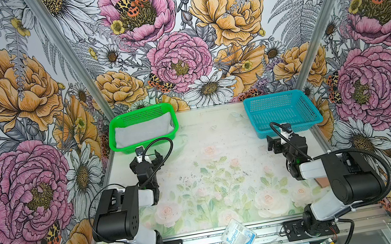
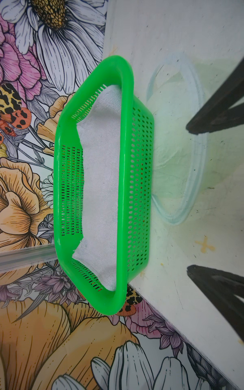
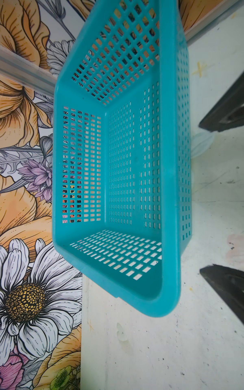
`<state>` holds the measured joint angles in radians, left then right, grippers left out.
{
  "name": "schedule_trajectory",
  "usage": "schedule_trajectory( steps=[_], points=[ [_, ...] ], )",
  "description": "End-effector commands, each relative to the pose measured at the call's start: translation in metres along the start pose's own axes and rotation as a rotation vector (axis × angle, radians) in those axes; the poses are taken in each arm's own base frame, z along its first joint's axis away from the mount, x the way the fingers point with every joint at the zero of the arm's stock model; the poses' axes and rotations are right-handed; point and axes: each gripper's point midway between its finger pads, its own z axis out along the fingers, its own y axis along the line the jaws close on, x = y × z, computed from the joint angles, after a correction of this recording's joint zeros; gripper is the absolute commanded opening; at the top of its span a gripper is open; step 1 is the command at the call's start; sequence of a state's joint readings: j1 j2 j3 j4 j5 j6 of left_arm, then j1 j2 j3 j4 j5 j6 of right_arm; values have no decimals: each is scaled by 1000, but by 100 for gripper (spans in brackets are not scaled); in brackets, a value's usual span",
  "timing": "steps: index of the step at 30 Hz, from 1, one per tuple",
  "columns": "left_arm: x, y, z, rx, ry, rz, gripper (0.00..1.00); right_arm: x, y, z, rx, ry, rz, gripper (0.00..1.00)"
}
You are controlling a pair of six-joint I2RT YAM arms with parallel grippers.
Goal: Fold and stack the towels
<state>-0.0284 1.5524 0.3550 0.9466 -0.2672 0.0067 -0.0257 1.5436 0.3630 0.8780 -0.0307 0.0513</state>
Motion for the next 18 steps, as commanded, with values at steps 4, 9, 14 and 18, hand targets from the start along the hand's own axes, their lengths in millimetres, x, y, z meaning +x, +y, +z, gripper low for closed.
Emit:
schedule_trajectory(
  steps=[4, 9, 14, 18],
  points=[
    [-10, -3, 2, 18, -28, -15, 99, -14, -2, 2, 10, -39, 2, 100],
    [-9, -3, 2, 19, -25, -14, 99, -15, -2, 2, 10, -41, 2, 100],
    [-9, -3, 2, 20, -24, -14, 99, -15, -2, 2, 9, -39, 2, 99],
    [-9, -3, 2, 25, -22, -17, 99, -14, -2, 2, 10, -39, 2, 99]
  ],
)
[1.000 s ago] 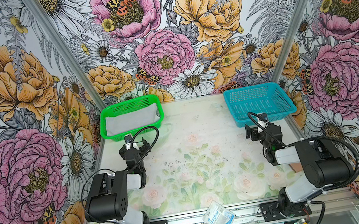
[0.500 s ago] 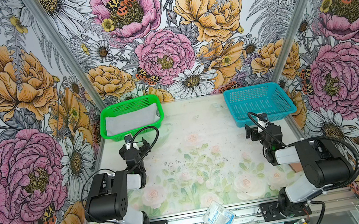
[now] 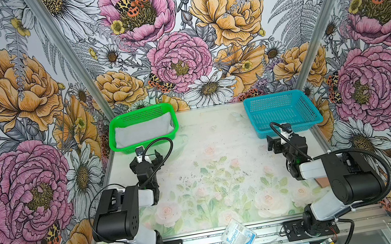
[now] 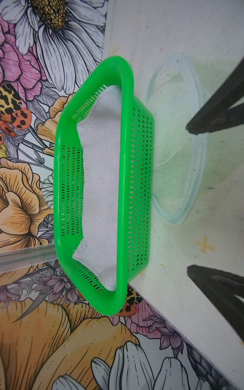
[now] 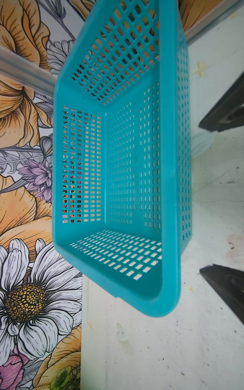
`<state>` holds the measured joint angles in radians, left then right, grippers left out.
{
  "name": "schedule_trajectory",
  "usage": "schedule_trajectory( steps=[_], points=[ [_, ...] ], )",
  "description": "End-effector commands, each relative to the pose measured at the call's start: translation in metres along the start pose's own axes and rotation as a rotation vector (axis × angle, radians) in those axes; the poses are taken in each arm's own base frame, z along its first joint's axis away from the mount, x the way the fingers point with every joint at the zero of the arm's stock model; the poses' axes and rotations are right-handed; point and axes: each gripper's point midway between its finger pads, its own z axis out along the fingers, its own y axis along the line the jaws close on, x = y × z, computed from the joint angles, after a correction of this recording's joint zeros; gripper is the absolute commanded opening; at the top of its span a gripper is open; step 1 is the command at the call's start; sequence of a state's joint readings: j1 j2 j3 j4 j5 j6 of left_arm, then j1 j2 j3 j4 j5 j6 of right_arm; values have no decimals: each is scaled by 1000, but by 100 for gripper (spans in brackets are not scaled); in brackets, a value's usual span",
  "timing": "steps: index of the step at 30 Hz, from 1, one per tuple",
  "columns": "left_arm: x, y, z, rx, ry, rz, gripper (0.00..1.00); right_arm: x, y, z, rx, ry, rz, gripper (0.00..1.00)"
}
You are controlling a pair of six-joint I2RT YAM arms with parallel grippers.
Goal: Fold and stack the towels
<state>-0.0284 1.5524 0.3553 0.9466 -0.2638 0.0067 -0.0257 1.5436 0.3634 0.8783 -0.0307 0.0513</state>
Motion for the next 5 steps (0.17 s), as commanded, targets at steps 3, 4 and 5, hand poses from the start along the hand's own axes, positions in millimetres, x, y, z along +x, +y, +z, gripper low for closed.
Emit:
schedule_trajectory(
  steps=[3, 4, 5],
  points=[
    [-8, -2, 2, 20, -22, -15, 99, -14, -2, 2, 10, -38, 3, 100],
    [-9, -3, 2, 21, -22, -15, 99, -14, -2, 2, 10, -38, 2, 99],
    [-9, -2, 2, 20, -23, -14, 99, -14, -2, 2, 10, -38, 3, 100]
  ],
)
